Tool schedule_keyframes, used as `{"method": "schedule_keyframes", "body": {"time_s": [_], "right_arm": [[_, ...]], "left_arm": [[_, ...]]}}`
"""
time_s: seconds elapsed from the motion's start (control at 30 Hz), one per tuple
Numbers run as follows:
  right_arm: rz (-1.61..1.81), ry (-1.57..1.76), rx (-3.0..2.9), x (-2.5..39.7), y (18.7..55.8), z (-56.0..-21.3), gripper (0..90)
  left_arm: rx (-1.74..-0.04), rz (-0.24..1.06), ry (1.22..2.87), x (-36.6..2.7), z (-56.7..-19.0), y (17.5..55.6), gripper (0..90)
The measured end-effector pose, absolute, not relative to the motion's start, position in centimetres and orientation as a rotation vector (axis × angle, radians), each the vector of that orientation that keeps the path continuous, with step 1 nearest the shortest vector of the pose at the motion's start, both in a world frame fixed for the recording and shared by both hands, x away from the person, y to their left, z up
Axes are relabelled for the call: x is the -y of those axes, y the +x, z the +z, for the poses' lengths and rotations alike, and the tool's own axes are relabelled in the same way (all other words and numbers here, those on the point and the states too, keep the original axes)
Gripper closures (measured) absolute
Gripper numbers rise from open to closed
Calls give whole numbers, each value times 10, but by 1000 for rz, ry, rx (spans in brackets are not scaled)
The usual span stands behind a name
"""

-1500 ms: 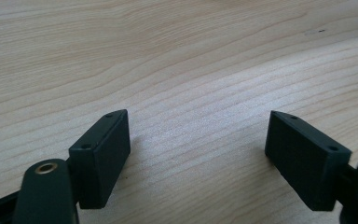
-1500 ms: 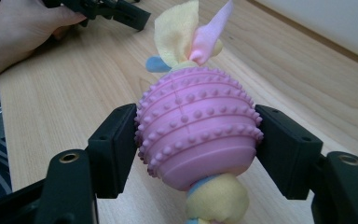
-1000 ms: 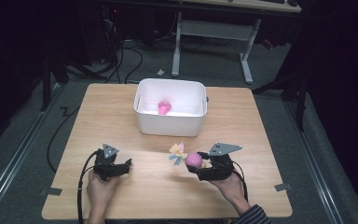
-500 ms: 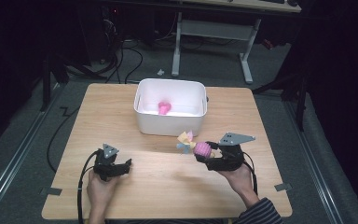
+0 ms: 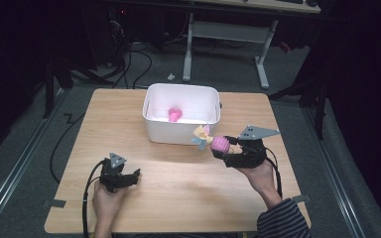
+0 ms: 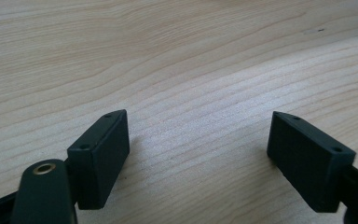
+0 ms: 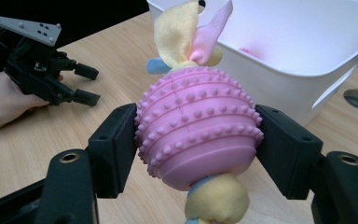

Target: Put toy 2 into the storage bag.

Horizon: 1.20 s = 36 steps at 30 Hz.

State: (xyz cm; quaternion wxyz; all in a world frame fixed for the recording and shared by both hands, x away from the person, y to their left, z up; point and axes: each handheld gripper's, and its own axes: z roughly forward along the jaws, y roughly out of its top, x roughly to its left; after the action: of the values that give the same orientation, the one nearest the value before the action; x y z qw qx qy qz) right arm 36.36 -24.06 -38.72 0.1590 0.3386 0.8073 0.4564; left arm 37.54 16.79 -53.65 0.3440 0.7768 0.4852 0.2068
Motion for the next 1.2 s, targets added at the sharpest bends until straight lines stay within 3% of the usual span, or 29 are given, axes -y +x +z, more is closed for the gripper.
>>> {"method": "schedule_keyframes", "body": {"time_s": [0.63, 1.2], "right_arm": [[1322, 970, -2265, 239, 390, -355, 334], [1255, 1018, -2286, 221, 436, -335, 334]], "left_arm": [[-1255, 537, 2021, -167, -537, 375, 210], [-1253, 534, 2021, -167, -537, 375, 207]]}}
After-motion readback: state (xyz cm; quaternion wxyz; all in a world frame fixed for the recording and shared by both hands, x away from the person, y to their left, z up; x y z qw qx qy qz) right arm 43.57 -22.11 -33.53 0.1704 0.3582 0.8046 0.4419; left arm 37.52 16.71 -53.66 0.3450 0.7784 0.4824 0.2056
